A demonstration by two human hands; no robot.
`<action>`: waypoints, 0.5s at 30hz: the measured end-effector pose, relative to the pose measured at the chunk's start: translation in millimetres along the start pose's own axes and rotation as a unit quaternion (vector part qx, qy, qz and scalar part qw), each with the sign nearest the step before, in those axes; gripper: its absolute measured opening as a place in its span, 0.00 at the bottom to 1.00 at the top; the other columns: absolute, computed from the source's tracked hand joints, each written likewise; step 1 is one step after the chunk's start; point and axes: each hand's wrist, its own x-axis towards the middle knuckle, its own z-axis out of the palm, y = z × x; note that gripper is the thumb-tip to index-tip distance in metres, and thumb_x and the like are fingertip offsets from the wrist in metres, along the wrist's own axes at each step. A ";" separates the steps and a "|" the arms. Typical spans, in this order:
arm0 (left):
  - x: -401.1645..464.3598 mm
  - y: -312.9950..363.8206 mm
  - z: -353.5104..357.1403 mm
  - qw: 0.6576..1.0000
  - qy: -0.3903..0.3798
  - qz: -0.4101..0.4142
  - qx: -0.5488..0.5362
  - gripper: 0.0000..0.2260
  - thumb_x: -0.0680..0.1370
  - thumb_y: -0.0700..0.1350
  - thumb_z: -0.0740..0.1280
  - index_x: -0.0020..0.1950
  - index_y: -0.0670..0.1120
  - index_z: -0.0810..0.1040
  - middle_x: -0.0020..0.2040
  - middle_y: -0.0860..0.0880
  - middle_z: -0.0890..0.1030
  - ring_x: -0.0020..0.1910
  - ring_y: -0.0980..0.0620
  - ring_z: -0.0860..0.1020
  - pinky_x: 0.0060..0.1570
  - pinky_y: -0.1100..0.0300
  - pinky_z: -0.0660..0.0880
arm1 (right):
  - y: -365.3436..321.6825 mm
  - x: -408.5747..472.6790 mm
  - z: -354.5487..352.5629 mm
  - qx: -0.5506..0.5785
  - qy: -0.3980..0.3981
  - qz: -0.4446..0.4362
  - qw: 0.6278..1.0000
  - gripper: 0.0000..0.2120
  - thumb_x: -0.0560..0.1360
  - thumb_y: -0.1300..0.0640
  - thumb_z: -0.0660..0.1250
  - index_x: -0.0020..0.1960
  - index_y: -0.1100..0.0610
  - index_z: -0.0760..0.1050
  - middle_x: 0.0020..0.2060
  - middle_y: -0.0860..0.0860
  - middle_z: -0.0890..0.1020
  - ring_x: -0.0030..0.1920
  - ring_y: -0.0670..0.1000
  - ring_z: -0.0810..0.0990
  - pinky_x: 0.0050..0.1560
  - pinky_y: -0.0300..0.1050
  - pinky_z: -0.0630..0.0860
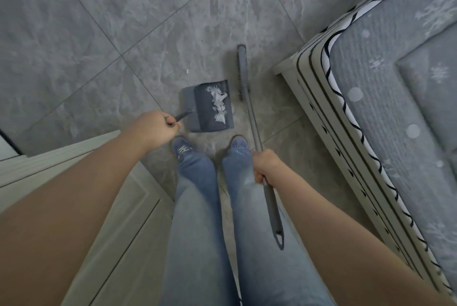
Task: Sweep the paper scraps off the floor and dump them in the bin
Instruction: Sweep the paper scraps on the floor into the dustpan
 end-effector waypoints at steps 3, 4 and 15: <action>3.8 -2.9 -2.7 1.000 0.005 0.007 -0.015 0.13 0.80 0.48 0.65 0.43 0.41 0.80 0.35 0.38 0.78 0.32 0.41 0.74 0.26 0.64 0.61 | -5.6 -4.7 -13.1 -0.138 0.054 0.018 0.989 0.08 0.72 0.62 0.68 0.38 0.60 0.70 0.49 0.57 0.82 0.42 0.51 0.83 0.37 0.37 0.75; 4.4 -3.5 -2.5 1.000 0.004 0.004 -0.019 0.13 0.80 0.48 0.65 0.42 0.42 0.80 0.30 0.42 0.75 0.29 0.44 0.72 0.25 0.64 0.61 | -13.1 -8.1 -14.3 -0.174 0.070 0.005 0.982 0.14 0.71 0.62 0.69 0.34 0.59 0.65 0.52 0.56 0.82 0.52 0.54 0.82 0.44 0.40 0.76; 16.9 -32.8 -36.2 1.000 -0.016 0.016 -0.019 0.13 0.81 0.51 0.64 0.50 0.42 0.81 0.29 0.50 0.72 0.27 0.53 0.69 0.26 0.62 0.62 | -54.1 -9.4 38.2 0.341 -0.026 0.060 0.938 0.14 0.82 0.55 0.53 0.40 0.57 0.66 0.19 0.50 0.61 0.15 0.45 0.56 0.20 0.29 0.55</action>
